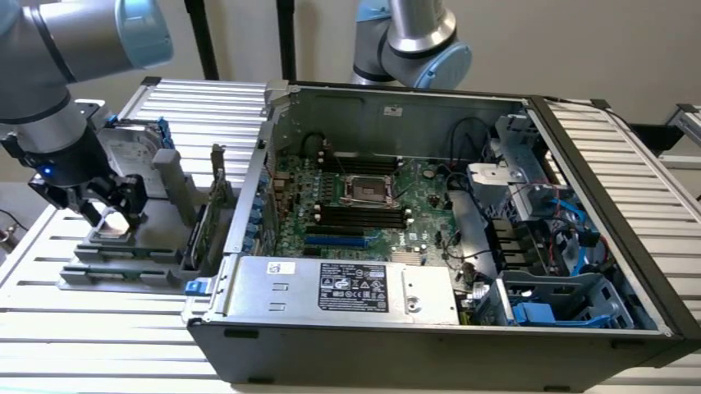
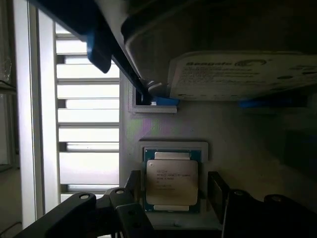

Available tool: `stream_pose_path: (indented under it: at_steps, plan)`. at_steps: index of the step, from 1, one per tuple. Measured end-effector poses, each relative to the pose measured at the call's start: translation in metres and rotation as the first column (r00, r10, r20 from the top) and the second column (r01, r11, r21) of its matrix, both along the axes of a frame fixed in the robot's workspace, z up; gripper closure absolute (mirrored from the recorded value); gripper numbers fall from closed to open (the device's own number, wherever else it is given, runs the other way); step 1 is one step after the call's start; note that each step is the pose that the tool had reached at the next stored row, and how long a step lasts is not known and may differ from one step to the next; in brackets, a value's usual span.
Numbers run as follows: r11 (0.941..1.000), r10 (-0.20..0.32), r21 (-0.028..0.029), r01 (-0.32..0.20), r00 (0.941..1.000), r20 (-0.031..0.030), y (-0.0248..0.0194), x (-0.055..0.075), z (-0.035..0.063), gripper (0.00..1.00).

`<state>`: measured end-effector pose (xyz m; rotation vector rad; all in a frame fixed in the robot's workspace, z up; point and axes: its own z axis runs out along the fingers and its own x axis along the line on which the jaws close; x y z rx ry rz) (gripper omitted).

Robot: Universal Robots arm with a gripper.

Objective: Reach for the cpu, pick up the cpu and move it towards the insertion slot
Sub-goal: 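Pick up the cpu and move it towards the insertion slot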

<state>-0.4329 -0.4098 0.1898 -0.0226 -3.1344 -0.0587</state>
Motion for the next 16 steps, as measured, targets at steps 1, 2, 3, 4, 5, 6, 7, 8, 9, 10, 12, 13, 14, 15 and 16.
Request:
stream_pose_path:
  at_steps: [1,2,3,4,5,6,7,8,9,10,12,13,14,15,16]
  plan:
    - [1.0,0.0,0.0001,0.0,1.0,-0.0002,0.0,0.0,-0.0003,0.35]
    - [1.0,0.0,0.0,0.0,1.0,-0.0006,0.0,0.0,-0.0004,0.35]
    - [1.0,0.0,0.0,0.0,1.0,-0.0009,0.0,0.0,-0.0011,0.35]
    - [1.0,0.0,0.0,0.0,1.0,-0.0012,0.0,0.0,-0.0018,0.35]
    - [1.0,0.0,0.0001,0.0,1.0,-0.0013,0.0,0.0,-0.0019,0.35]
    - [1.0,0.0,0.0,0.0,1.0,-0.0015,0.0,0.0,-0.0019,0.35]
    - [1.0,0.0,0.0001,0.0,1.0,-0.0015,0.0,0.0,-0.002,0.35]
    - [1.0,0.0,0.0001,0.0,1.0,-0.0016,0.0,0.0,-0.002,0.35]
    - [1.0,0.0,0.0001,0.0,1.0,-0.0016,0.0001,0.0,-0.002,0.35]
    - [1.0,0.0,0.0001,0.0,1.0,-0.0017,0.0001,0.0,-0.002,0.35]
    - [1.0,0.0,0.0,0.0,1.0,-0.0017,0.0001,0.0,-0.002,0.35]
    - [1.0,0.0,0.0001,0.0,1.0,-0.0017,0.0001,0.0,-0.002,0.35]
    - [1.0,0.0,0.0001,0.0,1.0,-0.0017,0.0001,0.0,-0.002,0.37]
    - [1.0,0.0,0.0001,0.0,1.0,-0.0017,0.0,0.0,-0.0021,0.37]
    - [1.0,0.0,0.0001,0.0,1.0,-0.0017,0.0,0.0,-0.002,0.44]
